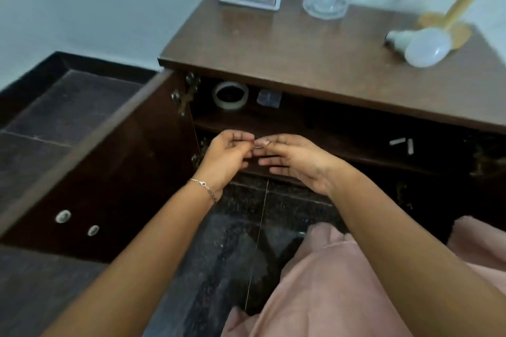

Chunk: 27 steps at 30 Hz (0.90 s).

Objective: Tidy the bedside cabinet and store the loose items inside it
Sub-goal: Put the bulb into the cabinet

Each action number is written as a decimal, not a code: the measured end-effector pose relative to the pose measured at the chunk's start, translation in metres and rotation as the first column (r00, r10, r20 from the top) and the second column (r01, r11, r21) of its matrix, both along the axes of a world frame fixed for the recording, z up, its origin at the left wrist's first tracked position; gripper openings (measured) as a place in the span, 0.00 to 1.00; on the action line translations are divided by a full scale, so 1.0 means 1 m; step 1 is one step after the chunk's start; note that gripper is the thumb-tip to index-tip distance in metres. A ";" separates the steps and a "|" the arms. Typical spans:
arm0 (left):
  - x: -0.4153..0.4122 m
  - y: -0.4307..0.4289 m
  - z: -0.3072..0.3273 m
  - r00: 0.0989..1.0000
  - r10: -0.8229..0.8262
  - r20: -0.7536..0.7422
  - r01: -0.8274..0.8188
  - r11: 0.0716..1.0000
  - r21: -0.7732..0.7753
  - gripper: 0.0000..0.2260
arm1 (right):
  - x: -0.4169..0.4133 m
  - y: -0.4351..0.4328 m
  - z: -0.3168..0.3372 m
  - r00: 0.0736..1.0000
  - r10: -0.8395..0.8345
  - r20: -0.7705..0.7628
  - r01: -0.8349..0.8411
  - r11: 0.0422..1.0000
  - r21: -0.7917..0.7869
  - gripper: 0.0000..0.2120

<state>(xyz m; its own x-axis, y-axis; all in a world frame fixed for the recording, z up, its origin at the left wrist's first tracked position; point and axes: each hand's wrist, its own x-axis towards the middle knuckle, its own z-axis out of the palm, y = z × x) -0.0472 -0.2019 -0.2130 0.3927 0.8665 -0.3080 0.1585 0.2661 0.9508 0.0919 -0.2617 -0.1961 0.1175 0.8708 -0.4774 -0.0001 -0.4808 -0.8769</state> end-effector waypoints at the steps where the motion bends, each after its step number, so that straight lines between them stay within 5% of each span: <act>1: 0.000 0.000 0.012 1.000 -0.013 0.002 0.013 0.999 0.038 0.07 | 0.004 0.000 0.015 1.000 0.016 0.004 -0.016 1.000 0.025 0.10; 7: 0.032 0.002 0.083 0.990 -0.131 0.061 0.116 0.973 0.198 0.04 | 0.037 -0.011 0.098 0.992 0.008 0.127 -0.026 0.989 0.144 0.10; 13: 0.099 0.006 0.112 0.972 -0.222 0.075 0.192 0.937 0.291 0.03 | 0.087 -0.025 0.130 0.925 -0.322 0.202 0.251 0.917 0.311 0.08; 16: 0.131 0.011 0.115 0.967 -0.251 0.048 0.220 0.913 0.345 0.04 | 0.109 -0.028 0.127 0.767 -0.582 0.270 0.421 0.774 0.474 0.05; 20: 0.169 0.024 0.111 0.953 -0.259 -0.157 0.302 0.863 0.406 0.10 | 0.137 -0.026 0.113 0.436 -0.827 0.356 0.526 0.554 0.645 0.09; 23: 0.193 0.034 0.106 0.937 -0.239 -0.254 0.336 0.816 0.471 0.12 | 0.152 -0.023 0.104 0.309 -0.842 0.442 0.519 0.539 0.664 0.22; 27: 0.214 0.046 0.101 0.900 -0.178 -0.397 0.394 0.724 0.566 0.13 | 0.172 -0.018 0.090 0.337 -0.810 0.480 0.562 0.582 0.588 0.43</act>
<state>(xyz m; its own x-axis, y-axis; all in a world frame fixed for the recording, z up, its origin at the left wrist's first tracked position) 0.1670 -0.1559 -0.1116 0.6370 0.7627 0.1119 0.4251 -0.4687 0.7743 0.2634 -0.2795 -0.1062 0.8895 0.3777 0.2572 0.3922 -0.3423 -0.8538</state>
